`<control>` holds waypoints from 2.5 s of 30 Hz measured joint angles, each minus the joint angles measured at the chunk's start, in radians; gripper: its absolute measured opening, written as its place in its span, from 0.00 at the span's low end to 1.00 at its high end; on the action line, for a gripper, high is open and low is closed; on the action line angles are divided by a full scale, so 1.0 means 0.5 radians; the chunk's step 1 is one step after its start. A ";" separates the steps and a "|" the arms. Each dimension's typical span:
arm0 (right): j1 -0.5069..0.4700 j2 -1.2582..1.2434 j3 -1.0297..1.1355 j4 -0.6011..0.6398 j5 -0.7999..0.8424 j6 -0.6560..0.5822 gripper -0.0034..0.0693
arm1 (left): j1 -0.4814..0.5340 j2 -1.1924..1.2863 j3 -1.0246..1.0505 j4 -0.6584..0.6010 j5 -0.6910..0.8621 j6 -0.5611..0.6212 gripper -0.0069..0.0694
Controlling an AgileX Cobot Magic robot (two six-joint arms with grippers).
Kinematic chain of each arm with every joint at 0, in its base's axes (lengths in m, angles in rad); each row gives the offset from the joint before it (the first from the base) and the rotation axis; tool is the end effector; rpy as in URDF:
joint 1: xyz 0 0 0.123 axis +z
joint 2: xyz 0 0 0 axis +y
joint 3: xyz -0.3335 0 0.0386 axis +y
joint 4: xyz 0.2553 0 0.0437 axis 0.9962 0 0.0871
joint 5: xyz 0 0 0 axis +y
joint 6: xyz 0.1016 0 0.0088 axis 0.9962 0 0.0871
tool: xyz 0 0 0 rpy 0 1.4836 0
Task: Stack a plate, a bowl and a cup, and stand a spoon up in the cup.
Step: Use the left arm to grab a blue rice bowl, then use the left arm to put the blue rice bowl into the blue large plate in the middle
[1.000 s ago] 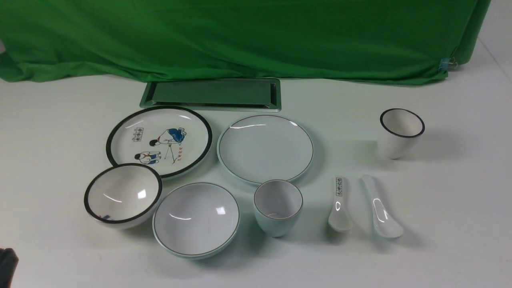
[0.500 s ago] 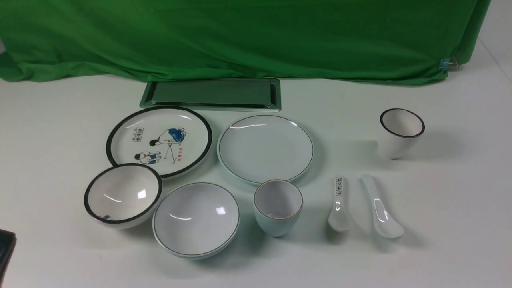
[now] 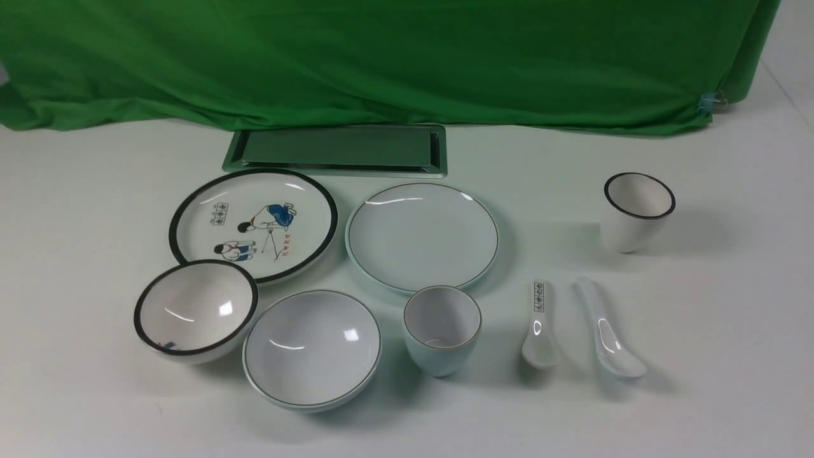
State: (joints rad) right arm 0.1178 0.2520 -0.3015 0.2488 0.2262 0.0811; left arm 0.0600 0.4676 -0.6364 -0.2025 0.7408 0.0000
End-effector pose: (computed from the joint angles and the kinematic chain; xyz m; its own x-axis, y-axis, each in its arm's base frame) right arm 0.0400 0.0104 0.2913 -0.1326 0.3042 -0.9433 -0.1369 0.9370 0.3214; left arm 0.0546 -0.0106 0.3475 -0.4601 -0.1763 -0.8702 -0.0079 0.9809 -0.1946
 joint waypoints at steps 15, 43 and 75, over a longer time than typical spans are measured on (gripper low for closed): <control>0.297 1.365 -1.025 0.006 1.033 -0.813 0.06 | -0.712 1.403 -0.592 0.047 0.673 0.431 0.05; 0.475 1.482 -1.035 -0.045 0.969 -0.843 0.07 | -0.779 2.239 -0.502 0.169 -0.157 -0.579 0.61; 0.475 1.482 -1.035 -0.030 0.964 -0.839 0.10 | -0.779 2.506 -1.703 0.053 0.350 0.022 0.08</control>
State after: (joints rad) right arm 0.3552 0.9929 -0.8188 0.2340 0.7080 -0.3386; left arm -0.3293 1.7208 -1.4879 -0.1758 0.9156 0.0111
